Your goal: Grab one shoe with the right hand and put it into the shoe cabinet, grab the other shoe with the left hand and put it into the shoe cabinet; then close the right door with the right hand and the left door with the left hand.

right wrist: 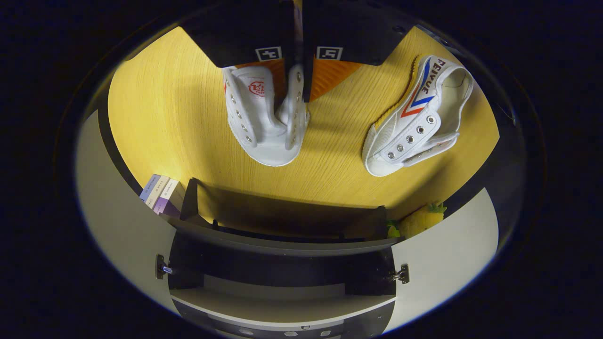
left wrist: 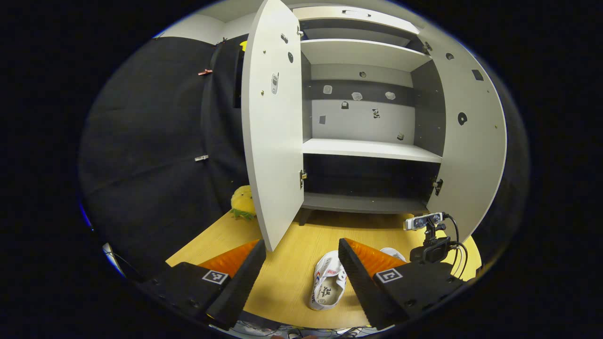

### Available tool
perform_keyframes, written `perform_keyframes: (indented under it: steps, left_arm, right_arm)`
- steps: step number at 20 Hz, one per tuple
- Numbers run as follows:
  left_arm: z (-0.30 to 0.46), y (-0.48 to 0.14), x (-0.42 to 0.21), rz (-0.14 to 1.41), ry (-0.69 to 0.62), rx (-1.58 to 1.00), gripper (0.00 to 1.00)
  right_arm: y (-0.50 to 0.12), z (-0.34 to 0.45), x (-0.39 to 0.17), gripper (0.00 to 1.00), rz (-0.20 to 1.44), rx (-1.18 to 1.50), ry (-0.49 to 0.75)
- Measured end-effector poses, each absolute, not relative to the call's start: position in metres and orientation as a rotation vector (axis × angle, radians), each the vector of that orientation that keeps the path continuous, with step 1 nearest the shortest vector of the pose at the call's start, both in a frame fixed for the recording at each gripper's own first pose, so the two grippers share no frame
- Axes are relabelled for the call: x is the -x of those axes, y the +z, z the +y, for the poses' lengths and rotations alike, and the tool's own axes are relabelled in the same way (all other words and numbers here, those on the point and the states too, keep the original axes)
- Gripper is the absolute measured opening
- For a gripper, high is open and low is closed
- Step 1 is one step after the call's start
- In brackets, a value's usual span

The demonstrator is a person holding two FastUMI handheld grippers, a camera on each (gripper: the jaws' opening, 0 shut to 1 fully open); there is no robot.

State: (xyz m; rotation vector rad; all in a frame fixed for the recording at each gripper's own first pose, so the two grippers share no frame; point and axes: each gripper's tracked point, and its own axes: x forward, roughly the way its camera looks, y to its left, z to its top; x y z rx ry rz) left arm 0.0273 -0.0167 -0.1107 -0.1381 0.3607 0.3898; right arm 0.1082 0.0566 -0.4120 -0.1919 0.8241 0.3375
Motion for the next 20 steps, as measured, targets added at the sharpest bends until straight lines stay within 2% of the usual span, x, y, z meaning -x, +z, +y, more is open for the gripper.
perform_keyframes:
  steps: [1, 2, 3, 4, 12, 15, 20]
  left_arm:
    - [-0.021, -0.108, -0.022, 0.364, 0.408, 0.137, 0.97]
    - [-0.028, -0.107, -0.019, 0.369, 0.411, 0.132, 0.97]
    - [-0.034, -0.106, -0.017, 0.369, 0.403, 0.123, 0.97]
    - [-0.040, -0.106, -0.017, 0.371, 0.388, 0.112, 0.97]
    - [-0.054, -0.092, -0.049, 0.325, 0.233, 0.112, 0.97]
    - [-0.045, -0.091, -0.054, 0.309, 0.182, 0.135, 0.96]
    - [-0.022, -0.088, -0.059, 0.283, 0.122, 0.101, 0.96]
  right_arm:
    - [-0.407, 0.057, -0.108, 0.08, 0.824, 0.182, 0.350]
    - [-0.411, 0.057, -0.109, 0.08, 0.838, 0.169, 0.356]
    - [-0.409, 0.057, -0.109, 0.00, 0.847, 0.150, 0.359]
    - [-0.410, 0.057, -0.109, 0.05, 0.858, 0.142, 0.365]
    - [-0.394, 0.051, -0.119, 0.05, 0.840, 0.172, 0.327]
    - [-0.371, 0.041, -0.128, 0.05, 0.805, 0.143, 0.258]
    - [-0.323, 0.040, -0.124, 0.05, 0.756, 0.122, 0.218]
